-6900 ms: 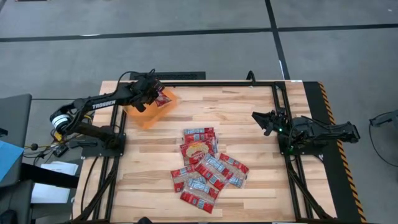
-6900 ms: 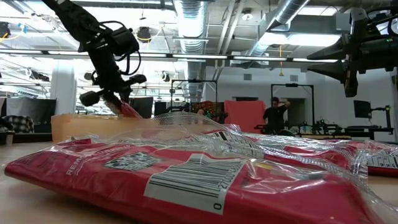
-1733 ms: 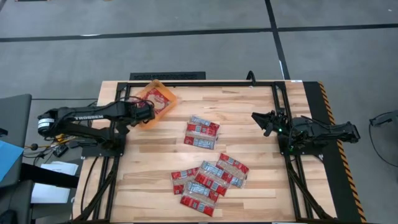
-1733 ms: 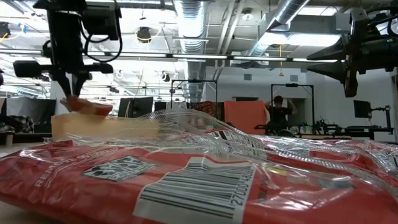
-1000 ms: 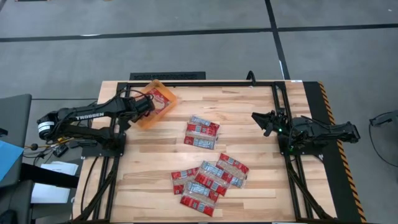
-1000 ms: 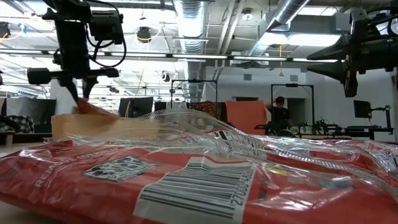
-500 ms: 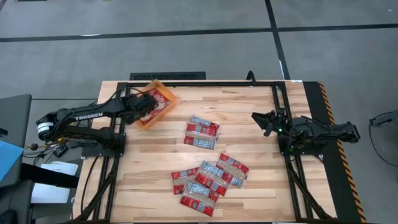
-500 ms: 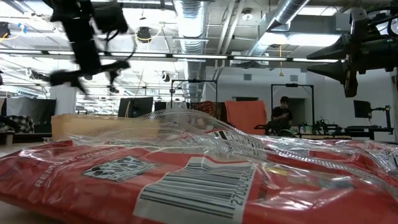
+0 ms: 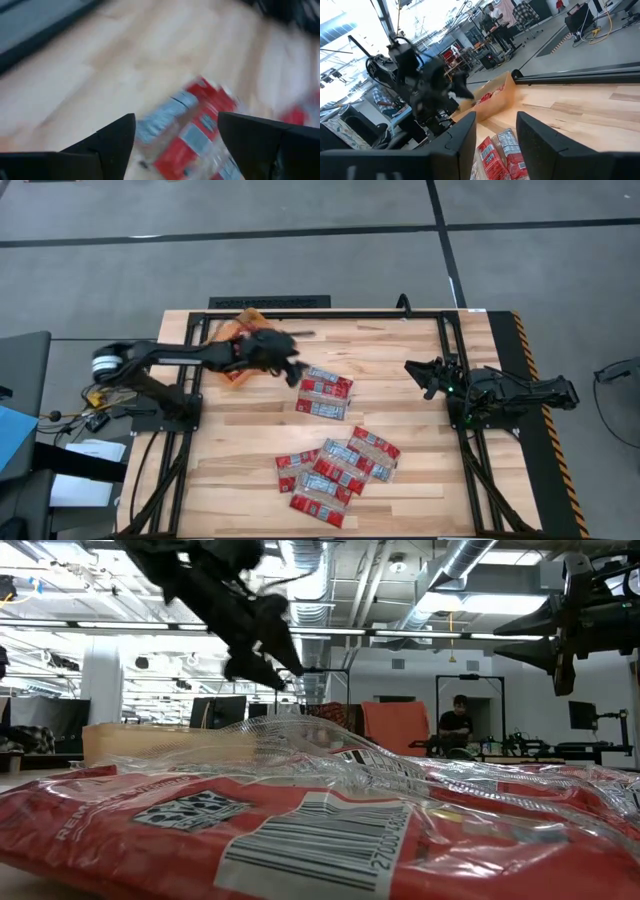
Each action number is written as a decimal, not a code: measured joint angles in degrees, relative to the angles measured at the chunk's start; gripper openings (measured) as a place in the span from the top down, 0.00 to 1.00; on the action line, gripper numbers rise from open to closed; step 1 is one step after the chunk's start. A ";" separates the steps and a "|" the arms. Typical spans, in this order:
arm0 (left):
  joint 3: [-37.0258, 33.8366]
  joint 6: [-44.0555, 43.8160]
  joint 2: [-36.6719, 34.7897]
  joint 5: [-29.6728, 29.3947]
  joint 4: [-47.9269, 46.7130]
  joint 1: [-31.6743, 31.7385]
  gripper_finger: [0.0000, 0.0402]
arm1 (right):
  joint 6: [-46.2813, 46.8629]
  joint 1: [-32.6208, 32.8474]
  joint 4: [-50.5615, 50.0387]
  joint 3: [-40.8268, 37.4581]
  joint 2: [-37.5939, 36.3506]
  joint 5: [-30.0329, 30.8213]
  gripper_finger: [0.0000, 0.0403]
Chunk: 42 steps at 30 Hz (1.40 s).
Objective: Sort popcorn bags into baskets
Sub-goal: Put the red popcorn pack into the orange bin
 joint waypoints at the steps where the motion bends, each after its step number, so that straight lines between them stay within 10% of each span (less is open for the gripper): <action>1: 1.22 2.40 2.15 1.40 -0.34 -0.64 0.31 | 0.00 0.00 0.00 0.00 0.00 -0.02 0.58; 8: 9.63 19.11 14.53 3.62 -2.73 -5.07 0.28 | -0.15 -0.02 0.00 0.00 0.00 -0.17 0.56; 23: 12.08 26.79 24.32 7.60 -8.54 -6.09 0.31 | 0.04 -0.02 0.00 0.00 0.02 -0.41 0.58; 42: 13.94 18.68 24.78 3.51 -16.41 -6.05 0.98 | 0.07 -0.02 0.00 0.00 0.00 -0.41 0.59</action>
